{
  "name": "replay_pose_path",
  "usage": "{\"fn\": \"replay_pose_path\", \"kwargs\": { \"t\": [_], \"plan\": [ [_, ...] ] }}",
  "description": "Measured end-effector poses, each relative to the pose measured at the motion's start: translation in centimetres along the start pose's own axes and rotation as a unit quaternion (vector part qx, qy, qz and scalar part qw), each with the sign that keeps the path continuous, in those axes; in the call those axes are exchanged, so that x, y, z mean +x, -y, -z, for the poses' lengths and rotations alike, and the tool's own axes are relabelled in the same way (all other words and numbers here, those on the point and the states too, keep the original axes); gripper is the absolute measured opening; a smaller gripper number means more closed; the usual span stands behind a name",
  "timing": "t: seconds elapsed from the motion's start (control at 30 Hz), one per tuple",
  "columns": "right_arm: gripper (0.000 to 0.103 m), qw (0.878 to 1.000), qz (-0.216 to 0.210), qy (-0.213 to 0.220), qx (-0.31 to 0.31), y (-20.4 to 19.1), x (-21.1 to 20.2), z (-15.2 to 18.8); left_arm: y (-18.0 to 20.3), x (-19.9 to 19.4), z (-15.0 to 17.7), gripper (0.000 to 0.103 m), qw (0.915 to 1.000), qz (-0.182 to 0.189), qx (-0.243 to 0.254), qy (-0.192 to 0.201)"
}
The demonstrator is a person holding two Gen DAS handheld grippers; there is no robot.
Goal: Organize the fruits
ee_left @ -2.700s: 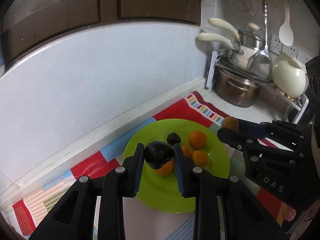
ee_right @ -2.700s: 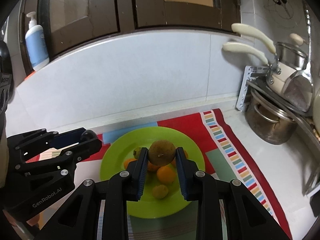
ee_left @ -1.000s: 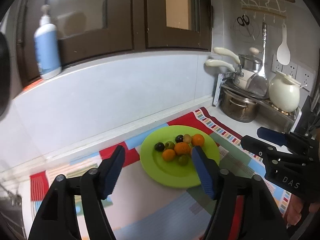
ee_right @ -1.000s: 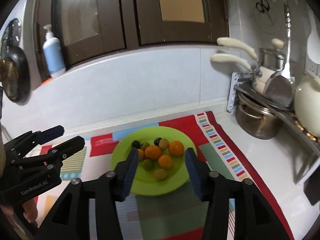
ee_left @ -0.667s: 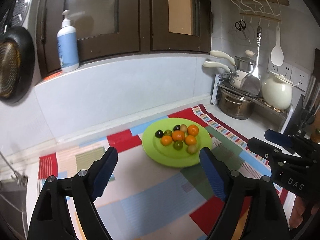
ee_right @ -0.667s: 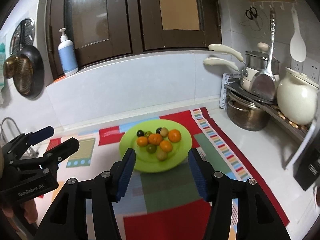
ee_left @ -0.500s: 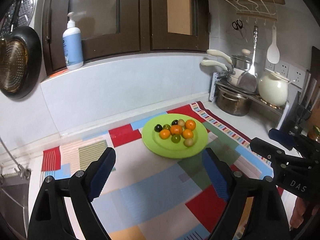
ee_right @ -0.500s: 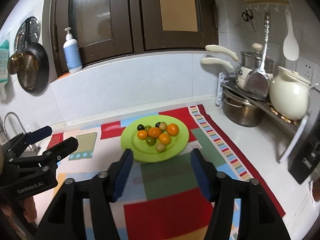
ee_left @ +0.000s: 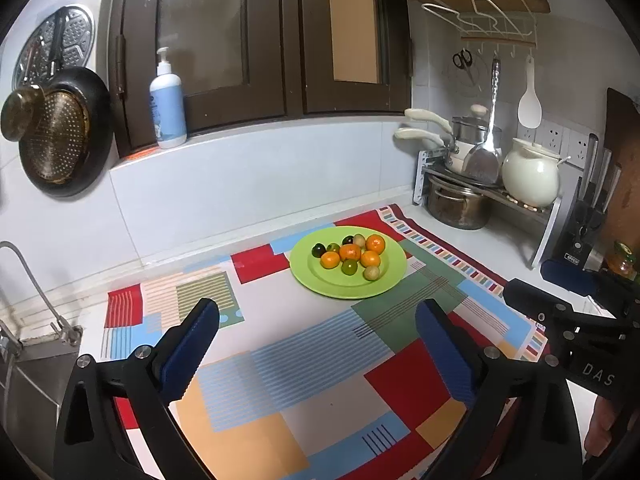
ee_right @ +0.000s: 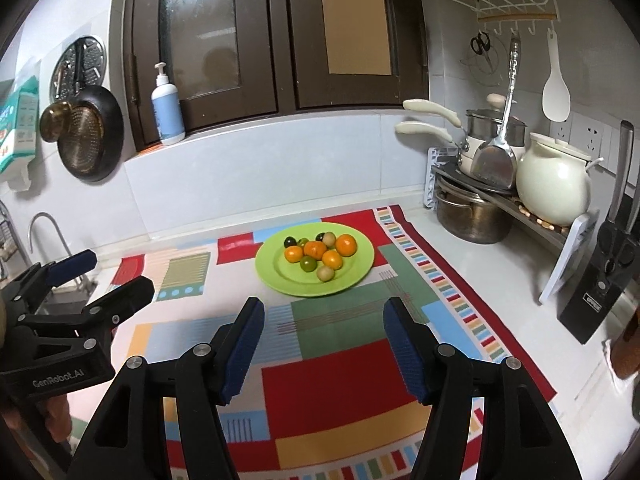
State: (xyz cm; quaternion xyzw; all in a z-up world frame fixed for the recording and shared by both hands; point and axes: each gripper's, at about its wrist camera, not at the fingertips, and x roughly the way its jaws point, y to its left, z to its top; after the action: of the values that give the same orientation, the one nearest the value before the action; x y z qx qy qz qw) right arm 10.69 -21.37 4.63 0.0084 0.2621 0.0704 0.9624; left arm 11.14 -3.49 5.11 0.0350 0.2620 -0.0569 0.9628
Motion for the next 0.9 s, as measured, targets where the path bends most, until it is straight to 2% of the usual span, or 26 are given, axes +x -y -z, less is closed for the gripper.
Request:
{"fn": "replay_pose_path", "kwargs": {
  "t": [0.9],
  "plan": [
    [0.063,1.0,-0.01,0.003,-0.002,-0.7,-2.1,0.7,0.3,-2.6,0.8,0.103,0.9999,-0.009,0.005,0.009]
  ]
}}
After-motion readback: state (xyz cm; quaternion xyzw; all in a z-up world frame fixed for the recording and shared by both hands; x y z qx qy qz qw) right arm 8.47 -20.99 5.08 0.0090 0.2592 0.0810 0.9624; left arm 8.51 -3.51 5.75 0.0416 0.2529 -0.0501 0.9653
